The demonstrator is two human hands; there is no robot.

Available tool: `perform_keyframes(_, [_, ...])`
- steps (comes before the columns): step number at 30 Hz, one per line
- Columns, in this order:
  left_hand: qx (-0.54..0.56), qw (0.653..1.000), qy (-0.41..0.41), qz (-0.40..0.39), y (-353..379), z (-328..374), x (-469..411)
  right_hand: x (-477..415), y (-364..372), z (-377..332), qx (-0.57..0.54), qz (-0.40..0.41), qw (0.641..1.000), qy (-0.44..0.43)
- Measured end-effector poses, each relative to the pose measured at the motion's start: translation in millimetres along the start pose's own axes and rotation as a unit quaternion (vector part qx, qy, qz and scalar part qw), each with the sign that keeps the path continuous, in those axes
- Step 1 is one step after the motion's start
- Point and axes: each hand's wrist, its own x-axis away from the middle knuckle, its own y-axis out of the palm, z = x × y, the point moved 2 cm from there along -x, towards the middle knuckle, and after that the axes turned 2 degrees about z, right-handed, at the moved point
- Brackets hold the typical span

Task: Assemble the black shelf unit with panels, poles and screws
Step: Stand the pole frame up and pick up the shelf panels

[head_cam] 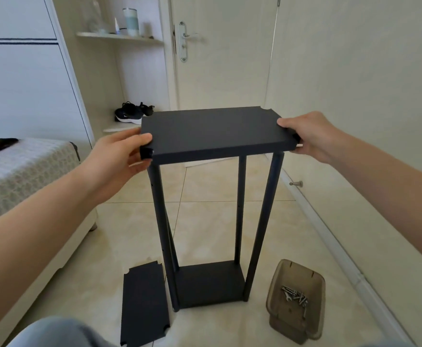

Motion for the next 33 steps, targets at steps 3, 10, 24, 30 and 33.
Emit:
perform_keyframes(3, [-0.001,1.000,0.001,-0.023,8,-2,-17,-20,3,3,-0.004,-0.012,1.000,0.013])
perform_keyframes(10, [-0.044,0.999,0.016,-0.023,14,-13,-55,-59,12,15,-0.034,-0.027,0.998,0.037])
perform_keyframes(24, [-0.004,0.998,-0.062,-0.027,2,-54,-81,-89,30,50,-0.034,-0.060,0.996,0.062])
perform_keyframes(30, [0.044,0.994,-0.089,-0.034,4,-70,-77,-86,24,65,-0.057,-0.071,0.992,0.092])
perform_keyframes(33, [0.074,0.992,-0.097,-0.026,3,-75,-74,-81,23,74,-0.086,-0.085,0.986,0.112])
